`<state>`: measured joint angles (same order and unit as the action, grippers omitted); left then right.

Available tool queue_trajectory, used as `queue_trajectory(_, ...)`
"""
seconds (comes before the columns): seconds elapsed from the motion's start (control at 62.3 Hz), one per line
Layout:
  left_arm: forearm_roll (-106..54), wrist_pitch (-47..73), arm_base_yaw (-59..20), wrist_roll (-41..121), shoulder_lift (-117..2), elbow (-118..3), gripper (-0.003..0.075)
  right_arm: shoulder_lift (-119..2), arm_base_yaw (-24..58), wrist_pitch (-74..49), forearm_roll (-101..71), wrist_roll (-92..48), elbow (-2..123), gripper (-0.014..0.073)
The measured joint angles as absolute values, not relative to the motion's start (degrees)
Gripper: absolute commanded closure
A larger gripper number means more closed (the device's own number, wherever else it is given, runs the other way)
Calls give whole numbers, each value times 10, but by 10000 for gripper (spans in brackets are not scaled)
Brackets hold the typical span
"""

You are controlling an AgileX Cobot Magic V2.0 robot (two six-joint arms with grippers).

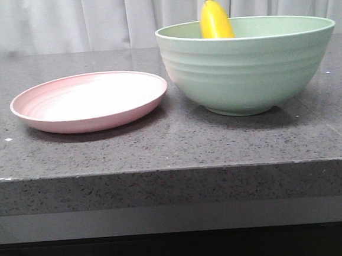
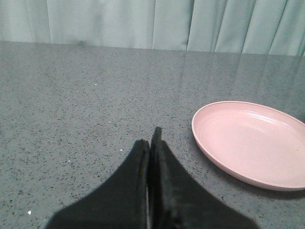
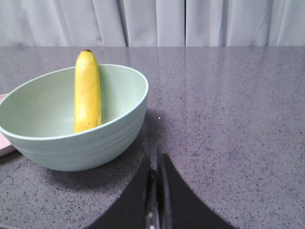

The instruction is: Transfer banana from pink plate to green bowl

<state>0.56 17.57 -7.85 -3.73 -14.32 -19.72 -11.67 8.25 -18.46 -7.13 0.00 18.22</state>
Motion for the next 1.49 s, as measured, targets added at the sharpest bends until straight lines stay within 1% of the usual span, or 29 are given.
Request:
queue_trajectory(0.61,6,165,-78,-37,-142,-193,738,-114,83,-185,-75,0,180,663)
queue_trajectory(0.739,9,147,-74,-37,-110,-152,738,-114,83,-185,-75,0,180,663)
queue_trajectory(0.948,9,146,-51,-37,-7,-46,738,-114,83,-185,-75,0,180,663)
queue_trajectory(1.044,9,136,-46,-37,3,1,738,-113,83,-185,-75,0,180,663)
queue_trajectory(1.494,0,117,-45,-37,3,2,738,-113,83,-185,-75,0,179,663)
